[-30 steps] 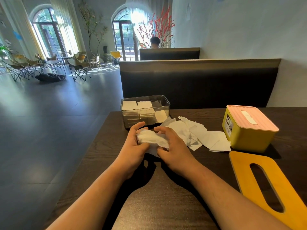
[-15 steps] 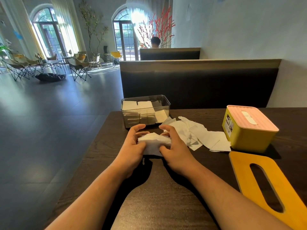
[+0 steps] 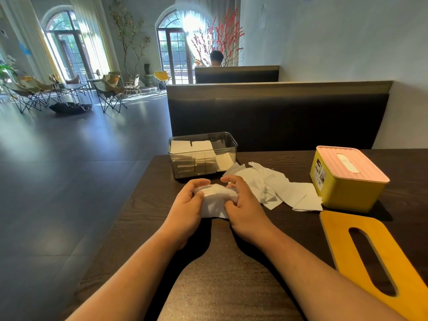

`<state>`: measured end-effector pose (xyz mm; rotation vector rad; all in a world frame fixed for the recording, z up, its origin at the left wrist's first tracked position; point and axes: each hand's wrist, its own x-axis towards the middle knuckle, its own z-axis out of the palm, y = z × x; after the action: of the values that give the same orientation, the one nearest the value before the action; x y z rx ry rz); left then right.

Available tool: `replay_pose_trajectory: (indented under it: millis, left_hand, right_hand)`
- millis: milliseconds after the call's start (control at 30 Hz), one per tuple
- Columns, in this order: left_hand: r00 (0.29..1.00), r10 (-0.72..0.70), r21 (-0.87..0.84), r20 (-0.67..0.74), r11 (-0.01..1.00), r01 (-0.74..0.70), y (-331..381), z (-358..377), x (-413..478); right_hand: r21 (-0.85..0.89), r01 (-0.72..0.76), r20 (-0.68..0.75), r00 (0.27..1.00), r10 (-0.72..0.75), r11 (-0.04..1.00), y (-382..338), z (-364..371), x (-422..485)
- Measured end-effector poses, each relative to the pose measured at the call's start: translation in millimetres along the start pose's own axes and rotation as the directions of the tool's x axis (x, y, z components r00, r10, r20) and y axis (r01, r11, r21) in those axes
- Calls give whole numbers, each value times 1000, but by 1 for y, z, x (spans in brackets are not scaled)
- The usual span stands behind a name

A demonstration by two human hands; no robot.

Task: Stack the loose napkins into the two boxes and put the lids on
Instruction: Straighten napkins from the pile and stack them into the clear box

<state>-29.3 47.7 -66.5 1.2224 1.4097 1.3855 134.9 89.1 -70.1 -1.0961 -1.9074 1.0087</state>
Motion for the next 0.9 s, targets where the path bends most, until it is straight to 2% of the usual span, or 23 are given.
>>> replay_pose_trajectory:
  millis: [100,233,267,367,567,633,800,900]
  left_hand:
    - [1000,-22,-31,4,999,22,1,0,0]
    - [995,-50,-126,83,990,61,1,-2,1]
    - [994,-36,-87,100,995,44,0,-3,1]
    - [993,18,185,114,982,-39,1,-5,-1]
    - [998,12,334,61,942,-32,1,-13,2]
    - [997,0,350,73,936,-25,0,-15,3]
    - [993,-15,296,120,955,-21,-2,-14,3]
    - [992,-3,306,124,951,-35,-2,-15,4]
  right_hand:
    - [12,1,-16,1000,0,1000,1,0,1]
    - [-29,-12,55,998,14,1000,-1,1,0]
    - [-47,-10,56,998,13,999,-1,1,1]
    - [-78,-5,51,999,9,997,-1,-1,1]
    - [-182,14,104,995,5,983,-4,-9,0]
    - [-276,31,124,992,3,961,-6,-11,0]
    - [-269,67,122,992,-35,961,-8,-13,-1]
    - [-338,88,110,992,-54,937,-8,-13,-1]
